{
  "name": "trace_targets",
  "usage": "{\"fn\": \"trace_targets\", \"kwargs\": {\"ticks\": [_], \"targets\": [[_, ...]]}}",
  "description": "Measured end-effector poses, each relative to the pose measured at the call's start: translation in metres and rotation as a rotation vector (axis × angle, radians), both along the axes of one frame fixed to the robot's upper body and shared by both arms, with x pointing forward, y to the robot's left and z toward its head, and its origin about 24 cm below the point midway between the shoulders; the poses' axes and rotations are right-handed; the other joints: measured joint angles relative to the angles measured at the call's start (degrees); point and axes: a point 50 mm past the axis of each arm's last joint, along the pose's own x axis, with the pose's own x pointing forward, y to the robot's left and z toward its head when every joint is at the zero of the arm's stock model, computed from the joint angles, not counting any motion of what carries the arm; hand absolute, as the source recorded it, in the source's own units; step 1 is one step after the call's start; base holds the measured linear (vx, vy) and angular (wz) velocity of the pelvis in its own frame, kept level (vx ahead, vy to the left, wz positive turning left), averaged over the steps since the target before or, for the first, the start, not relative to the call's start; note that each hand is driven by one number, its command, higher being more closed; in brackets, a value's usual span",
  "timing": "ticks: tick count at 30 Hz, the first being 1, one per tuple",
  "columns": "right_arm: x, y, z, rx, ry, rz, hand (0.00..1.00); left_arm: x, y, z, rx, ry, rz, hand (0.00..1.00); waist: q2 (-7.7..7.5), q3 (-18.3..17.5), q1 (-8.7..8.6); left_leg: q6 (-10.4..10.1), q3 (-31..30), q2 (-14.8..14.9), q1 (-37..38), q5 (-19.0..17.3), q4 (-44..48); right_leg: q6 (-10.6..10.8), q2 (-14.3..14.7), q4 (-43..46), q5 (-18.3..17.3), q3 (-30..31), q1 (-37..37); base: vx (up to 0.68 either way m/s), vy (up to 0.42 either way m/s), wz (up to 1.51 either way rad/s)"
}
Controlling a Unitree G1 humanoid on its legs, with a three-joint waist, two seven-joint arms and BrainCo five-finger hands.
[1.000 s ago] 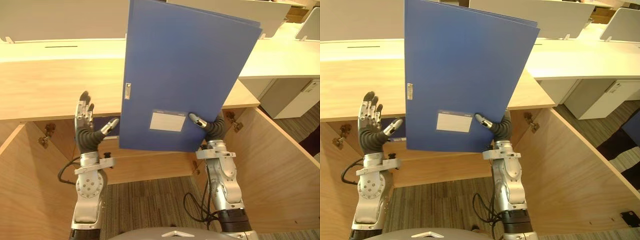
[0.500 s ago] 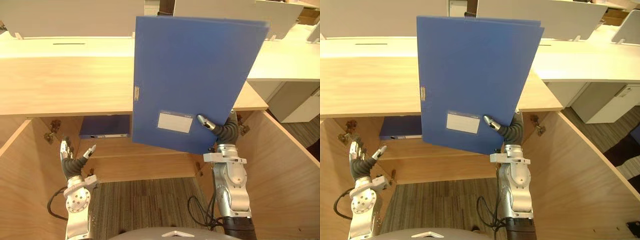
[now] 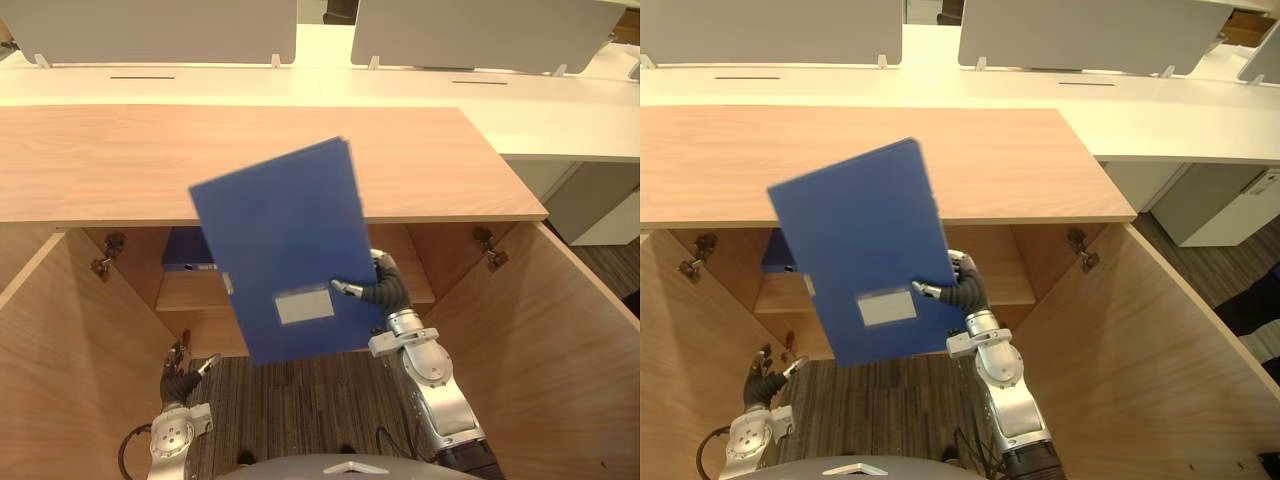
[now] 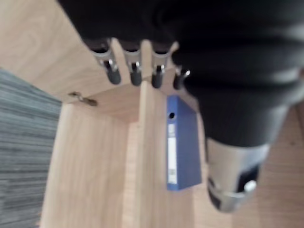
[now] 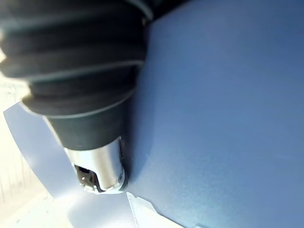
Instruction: Walk over to the cabinet, pick up the folder, carry it to the office cabinet, place the folder inside the office cabinet, then close the office cabinet door
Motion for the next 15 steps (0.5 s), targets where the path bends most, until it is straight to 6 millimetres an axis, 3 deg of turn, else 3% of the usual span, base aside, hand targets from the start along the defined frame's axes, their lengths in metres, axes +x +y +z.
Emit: {"fn": "trace_targets", "kwargs": {"ticks": [5, 7, 8, 10, 15], "targets": [[0.006, 0.018, 0.002, -0.104, -0.034, 0.077, 1.0, -0.008, 0.004, -0.014, 0.017, 0.092, -0.027, 0.0, 0.6, 2.48, -0.12, 0.2, 1.29, 0.04, -3.38, 0.15, 1.64, -0.52, -0.19, 4.1, -0.32, 1.86, -5.32, -0.08, -0.005, -0.13], [0.023, 0.033, 0.025, -0.16, -0.154, 0.11, 1.0, 0.019, 0.003, -0.006, 0.032, 0.037, -0.064, 0.0, 1.11, 8.3, -0.28, 0.43, 1.44, 0.98, -13.63, -4.22, 14.38, -1.13, -0.85, 11.86, -1.74, 3.22, -13.64, -0.24, -0.017, -0.09], [0.026, 0.037, 0.029, -0.173, -0.176, 0.119, 1.0, 0.025, 0.003, -0.003, 0.035, 0.021, -0.068, 0.0, 1.51, 9.13, -0.23, 0.52, 1.55, 1.43, -16.43, -5.44, 17.78, -1.02, -0.82, 13.69, -2.23, 3.39, -15.89, -0.26, -0.013, -0.07], [0.032, 0.048, 0.04, -0.226, -0.24, 0.153, 1.0, 0.047, -0.002, 0.007, 0.038, -0.042, -0.094, 0.0, 3.52, 13.53, -0.05, 0.79, 1.25, 3.13, -23.71, -8.65, 27.62, -0.87, -0.8, 21.46, -4.43, 3.69, -22.3, -0.25, 0.022, -0.04], [0.019, 0.066, 0.048, -0.268, -0.319, 0.223, 1.0, 0.059, -0.007, 0.018, 0.045, -0.101, -0.115, 0.0, 4.41, 15.82, 0.97, -0.21, 1.11, 6.56, -37.14, -15.44, 43.64, -1.88, -0.87, 38.12, -11.65, 4.56, -36.57, -0.19, 0.001, -0.05]]}}
